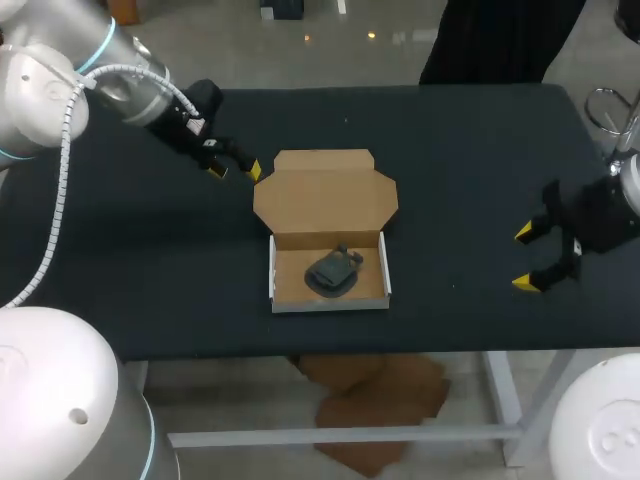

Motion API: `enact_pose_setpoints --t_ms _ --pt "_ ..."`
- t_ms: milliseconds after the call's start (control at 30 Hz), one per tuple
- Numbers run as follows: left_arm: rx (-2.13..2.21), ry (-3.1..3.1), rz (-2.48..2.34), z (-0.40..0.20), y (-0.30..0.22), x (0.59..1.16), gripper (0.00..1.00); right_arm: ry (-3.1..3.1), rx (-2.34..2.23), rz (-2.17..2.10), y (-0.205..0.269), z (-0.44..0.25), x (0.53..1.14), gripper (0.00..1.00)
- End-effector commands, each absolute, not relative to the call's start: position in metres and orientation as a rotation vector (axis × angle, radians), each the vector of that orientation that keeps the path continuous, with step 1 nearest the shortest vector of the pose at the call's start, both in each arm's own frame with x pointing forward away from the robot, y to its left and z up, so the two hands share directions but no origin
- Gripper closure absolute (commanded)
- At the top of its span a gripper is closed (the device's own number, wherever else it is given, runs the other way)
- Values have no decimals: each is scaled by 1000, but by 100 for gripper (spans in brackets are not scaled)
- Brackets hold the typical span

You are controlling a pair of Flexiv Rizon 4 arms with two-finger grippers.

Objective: Assemble the packaging by folding the flat box into shape, placing the metal phone stand inside, and closing the box properly

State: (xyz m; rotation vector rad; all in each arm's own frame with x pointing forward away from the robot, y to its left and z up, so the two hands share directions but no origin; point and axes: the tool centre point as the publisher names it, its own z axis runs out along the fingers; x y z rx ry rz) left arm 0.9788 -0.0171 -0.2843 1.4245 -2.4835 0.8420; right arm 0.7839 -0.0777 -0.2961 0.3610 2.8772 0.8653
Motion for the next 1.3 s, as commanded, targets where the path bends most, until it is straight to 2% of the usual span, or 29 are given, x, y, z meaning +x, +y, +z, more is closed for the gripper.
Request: enact_pose_setpoints --t_ms 33,633,1300 --pt "1331 -2446 858 -291 -15 992 0 2876 359 870 -79 -296 784 0" --pt "1332 -2400 898 -298 -6 996 0 2876 359 870 -79 -296 784 0" --pt "1275 -2282 1044 -319 -5 1003 0 3038 159 783 -66 -284 822 0"
